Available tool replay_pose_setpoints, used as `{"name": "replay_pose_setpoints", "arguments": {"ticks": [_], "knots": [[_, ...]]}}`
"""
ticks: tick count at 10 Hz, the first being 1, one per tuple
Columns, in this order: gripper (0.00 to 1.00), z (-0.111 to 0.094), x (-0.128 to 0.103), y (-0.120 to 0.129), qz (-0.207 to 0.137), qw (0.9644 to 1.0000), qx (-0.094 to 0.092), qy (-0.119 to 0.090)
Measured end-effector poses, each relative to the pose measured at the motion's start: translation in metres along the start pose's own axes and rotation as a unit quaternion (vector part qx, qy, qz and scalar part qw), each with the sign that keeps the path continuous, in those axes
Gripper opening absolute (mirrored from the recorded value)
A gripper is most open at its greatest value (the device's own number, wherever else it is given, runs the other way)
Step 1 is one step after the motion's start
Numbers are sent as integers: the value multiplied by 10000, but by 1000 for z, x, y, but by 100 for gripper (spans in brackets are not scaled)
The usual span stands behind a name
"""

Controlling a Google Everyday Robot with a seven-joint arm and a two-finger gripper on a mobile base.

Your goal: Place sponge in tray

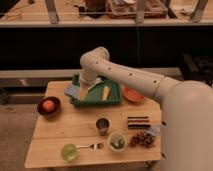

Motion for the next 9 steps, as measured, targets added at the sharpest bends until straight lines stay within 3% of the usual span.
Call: {"name": "replay_pose_setpoints", "arguments": {"ticks": [1,2,4,7,9], "knots": [[0,6,4,-14,-9,10000,-38,67],[0,14,15,-24,7,9996,-88,264],[0,20,41,-31,137,9984,-97,545],[1,31,90,-41,687,9939,-90,863],[20,41,102,-48,1017,9893,-72,1048]]}}
